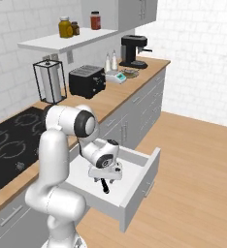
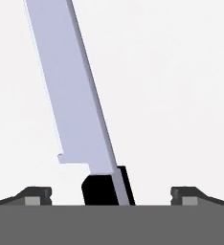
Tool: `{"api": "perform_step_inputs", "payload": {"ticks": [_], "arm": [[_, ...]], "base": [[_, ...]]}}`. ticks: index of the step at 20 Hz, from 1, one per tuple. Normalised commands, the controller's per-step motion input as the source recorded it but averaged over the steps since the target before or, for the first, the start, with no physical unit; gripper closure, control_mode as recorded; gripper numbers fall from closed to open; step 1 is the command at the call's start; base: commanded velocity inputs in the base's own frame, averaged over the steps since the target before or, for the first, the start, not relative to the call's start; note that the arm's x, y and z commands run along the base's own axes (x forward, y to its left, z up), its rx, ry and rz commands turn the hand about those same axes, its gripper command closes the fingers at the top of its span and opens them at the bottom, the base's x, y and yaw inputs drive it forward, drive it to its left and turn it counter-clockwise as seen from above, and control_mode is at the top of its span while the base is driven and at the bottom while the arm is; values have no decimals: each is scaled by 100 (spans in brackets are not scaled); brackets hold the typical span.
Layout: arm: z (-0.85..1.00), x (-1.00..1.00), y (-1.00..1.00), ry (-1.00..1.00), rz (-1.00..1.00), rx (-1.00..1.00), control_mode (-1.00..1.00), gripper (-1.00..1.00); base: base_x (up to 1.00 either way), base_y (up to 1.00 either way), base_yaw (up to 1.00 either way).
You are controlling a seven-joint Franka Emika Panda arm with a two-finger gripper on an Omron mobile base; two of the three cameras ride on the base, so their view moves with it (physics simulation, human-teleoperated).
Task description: Pick up the knife from the drawer and place it on the cutting board. Then place the meat from the plate to the cutting board.
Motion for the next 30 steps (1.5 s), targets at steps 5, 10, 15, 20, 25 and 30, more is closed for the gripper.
{"api": "perform_step_inputs", "payload": {"ticks": [5, 10, 15, 20, 25, 30], "arm": [[-27, 0, 0, 0, 0, 0, -100, -100], [-8, 0, 0, 0, 0, 0, -100, -100], [-2, 0, 0, -3, 0, 0, -100, 100], [15, 0, -6, -1, 0, 0, -100, 100], [66, 3, -30, -7, 0, 0, -100, 100], [94, 8, -44, -1, 0, 0, -100, 100]], "base": [[0, 0, 0], [0, 0, 0], [0, 0, 0], [0, 0, 0], [0, 0, 0], [0, 0, 0]]}}
